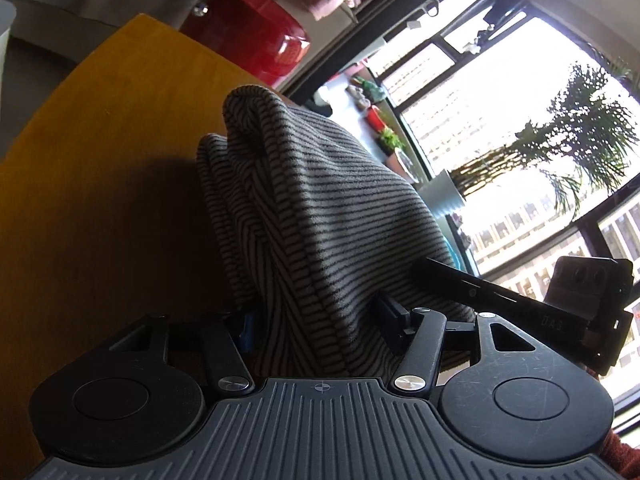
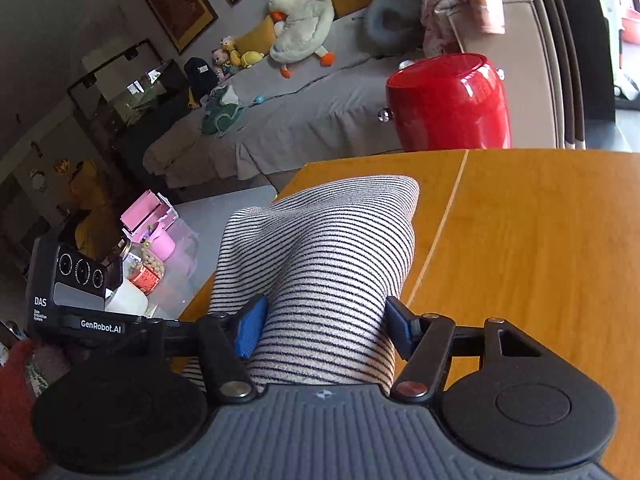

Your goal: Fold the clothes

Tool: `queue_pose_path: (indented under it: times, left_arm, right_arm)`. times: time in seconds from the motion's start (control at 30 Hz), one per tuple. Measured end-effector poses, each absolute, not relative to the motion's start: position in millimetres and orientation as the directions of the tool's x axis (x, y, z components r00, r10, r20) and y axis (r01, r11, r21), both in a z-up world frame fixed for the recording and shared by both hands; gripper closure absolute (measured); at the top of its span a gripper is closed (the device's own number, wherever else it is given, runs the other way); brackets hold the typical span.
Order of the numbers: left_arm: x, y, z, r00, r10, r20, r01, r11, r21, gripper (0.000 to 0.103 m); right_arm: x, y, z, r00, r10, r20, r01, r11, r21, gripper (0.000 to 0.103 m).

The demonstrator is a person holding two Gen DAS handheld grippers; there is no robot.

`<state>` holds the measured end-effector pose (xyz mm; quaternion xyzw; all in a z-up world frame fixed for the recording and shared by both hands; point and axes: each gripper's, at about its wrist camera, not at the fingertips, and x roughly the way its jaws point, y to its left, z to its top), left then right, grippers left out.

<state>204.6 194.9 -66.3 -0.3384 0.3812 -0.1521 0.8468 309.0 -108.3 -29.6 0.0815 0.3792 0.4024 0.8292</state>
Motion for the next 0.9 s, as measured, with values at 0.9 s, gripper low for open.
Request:
queue_pose_path:
  times: [0.9]
  left_arm:
    - [237,239,-26,0.809,-0.307,-0.502,-0.023,0.836,-0.548,0.036]
  right_arm:
    - [369,-37,-52,0.505,0.675,-0.538,-0.634,0.713,0.3,0.035]
